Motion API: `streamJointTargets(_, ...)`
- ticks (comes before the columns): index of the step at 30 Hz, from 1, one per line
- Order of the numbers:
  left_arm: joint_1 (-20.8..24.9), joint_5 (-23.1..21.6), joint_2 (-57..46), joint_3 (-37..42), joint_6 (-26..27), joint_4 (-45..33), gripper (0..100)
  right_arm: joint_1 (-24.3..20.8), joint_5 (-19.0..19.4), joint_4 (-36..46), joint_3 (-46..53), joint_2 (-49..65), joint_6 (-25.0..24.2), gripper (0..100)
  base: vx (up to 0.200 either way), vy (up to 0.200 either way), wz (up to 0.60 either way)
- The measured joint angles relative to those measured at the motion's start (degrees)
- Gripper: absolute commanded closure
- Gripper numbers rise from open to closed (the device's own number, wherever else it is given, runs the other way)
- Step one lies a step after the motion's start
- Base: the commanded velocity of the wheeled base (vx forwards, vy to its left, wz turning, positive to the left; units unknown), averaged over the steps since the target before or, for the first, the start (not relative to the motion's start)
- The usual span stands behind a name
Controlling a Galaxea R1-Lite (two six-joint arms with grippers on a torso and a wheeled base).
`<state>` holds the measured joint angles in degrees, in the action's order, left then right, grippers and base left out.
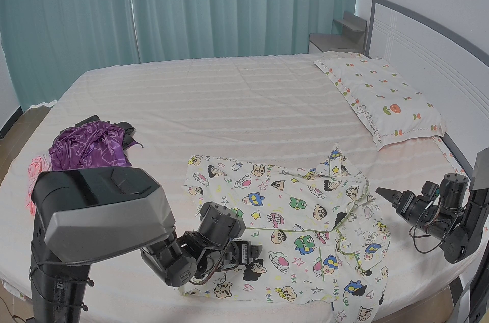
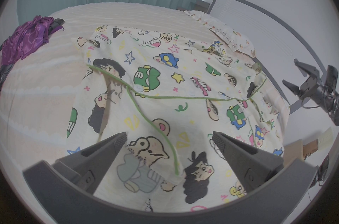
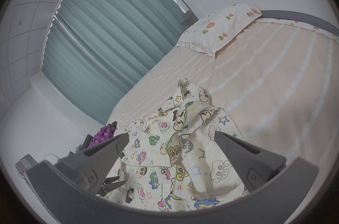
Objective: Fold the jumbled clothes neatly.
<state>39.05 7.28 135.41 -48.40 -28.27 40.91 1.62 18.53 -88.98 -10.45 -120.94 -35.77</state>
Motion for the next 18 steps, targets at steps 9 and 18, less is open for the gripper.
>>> streamJointTargets(9,-0.24,1.91,0.11,0.68,0.09,-0.09,100,0.05,-0.01,0.0,0.0,-0.2,0.0,0,0.0,0.0,0.0)
streamJointTargets(18,-1.43,2.11,-4.51,4.07,0.13,-0.2,100,0.05,0.0,0.0,0.17,-0.2,0.0,0,0.0,0.0,0.0)
